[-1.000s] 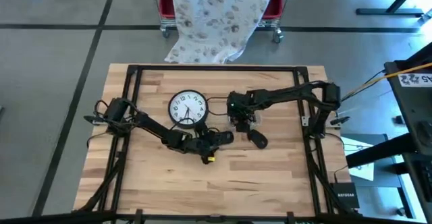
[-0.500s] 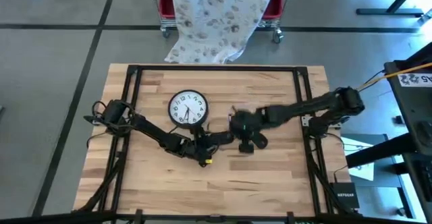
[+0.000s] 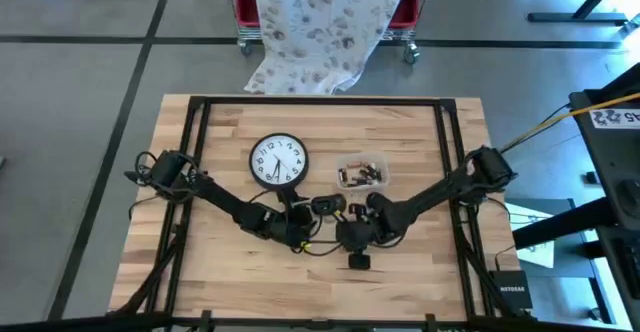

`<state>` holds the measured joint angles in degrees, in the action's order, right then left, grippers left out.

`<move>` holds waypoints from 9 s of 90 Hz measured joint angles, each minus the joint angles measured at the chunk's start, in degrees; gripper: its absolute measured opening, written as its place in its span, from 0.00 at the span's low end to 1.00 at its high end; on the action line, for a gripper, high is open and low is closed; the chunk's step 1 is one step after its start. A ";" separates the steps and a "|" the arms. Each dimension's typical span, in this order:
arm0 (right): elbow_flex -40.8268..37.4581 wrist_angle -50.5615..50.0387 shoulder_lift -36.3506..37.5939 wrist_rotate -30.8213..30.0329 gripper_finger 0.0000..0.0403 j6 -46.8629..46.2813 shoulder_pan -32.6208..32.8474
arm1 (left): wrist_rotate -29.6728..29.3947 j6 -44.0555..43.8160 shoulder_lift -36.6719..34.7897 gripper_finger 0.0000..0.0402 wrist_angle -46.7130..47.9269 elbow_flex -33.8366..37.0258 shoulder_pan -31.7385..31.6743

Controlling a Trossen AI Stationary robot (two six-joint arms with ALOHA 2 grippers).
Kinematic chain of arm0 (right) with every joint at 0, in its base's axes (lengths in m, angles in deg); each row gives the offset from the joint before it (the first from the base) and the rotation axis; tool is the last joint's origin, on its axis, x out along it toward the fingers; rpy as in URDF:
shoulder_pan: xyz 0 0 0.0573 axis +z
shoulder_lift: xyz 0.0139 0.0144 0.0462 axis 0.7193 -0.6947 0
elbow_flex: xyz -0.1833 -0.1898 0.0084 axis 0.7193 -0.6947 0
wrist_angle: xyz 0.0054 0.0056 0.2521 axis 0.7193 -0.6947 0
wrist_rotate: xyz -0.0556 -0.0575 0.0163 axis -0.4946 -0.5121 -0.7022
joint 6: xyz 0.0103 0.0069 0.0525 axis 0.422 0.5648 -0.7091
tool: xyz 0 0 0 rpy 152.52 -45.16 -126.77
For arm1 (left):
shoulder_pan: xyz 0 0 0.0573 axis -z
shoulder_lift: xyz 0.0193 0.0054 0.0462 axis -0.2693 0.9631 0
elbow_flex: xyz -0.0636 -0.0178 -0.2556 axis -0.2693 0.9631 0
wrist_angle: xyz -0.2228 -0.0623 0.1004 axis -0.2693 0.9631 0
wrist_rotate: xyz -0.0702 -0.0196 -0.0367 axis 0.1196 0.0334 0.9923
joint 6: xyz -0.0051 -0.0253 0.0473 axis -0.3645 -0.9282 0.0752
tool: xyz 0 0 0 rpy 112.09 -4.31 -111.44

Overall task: Insert battery
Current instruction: Insert the silver battery into the left computer mouse

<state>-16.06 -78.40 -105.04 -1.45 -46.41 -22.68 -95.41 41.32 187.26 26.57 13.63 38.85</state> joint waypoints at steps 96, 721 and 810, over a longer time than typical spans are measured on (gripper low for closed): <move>-21.40 36.79 0.18 -19.97 0.28 -8.53 9.00 | -0.88 -2.71 0.05 0.88 -0.10 0.02 0.12; 4.42 7.49 2.58 -8.10 0.12 19.41 -9.18 | -0.25 7.21 -0.52 0.88 -1.32 -2.97 2.24; -8.78 -5.78 13.91 9.16 0.31 38.05 -34.97 | -17.16 9.05 -3.95 0.88 4.57 -9.79 11.14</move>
<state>-24.84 -84.19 -91.13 7.71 -8.36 -57.66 -112.58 50.37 183.31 31.15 3.84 49.99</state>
